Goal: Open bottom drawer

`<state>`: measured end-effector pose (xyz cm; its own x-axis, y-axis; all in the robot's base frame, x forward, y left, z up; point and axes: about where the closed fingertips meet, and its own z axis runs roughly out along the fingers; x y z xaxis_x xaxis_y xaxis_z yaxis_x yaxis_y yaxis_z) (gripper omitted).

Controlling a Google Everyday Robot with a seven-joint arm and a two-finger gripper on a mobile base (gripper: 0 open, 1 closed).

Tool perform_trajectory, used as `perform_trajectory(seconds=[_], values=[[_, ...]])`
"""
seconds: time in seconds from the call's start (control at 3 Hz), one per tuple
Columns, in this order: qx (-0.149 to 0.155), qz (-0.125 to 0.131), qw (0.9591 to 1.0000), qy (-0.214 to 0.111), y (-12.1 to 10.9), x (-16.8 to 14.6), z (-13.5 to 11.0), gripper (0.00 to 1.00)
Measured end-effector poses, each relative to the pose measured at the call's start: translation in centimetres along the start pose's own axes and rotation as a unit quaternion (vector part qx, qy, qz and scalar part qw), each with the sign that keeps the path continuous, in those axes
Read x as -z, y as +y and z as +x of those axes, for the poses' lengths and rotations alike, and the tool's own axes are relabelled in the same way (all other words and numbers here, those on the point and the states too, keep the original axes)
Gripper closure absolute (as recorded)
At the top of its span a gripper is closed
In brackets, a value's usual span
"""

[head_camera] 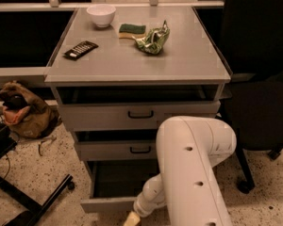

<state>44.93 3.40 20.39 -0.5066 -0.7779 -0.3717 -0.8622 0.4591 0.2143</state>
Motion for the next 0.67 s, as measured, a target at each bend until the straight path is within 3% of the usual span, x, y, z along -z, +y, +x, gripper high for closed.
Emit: perform_trajectory(seconds=[0.33,0.67], values=[[0.001,-0.014,0.9991,0.039,4.92,1.39,2.00,0.00],[0.001,-0.014,0.9991,0.039,4.92,1.39,2.00,0.00]])
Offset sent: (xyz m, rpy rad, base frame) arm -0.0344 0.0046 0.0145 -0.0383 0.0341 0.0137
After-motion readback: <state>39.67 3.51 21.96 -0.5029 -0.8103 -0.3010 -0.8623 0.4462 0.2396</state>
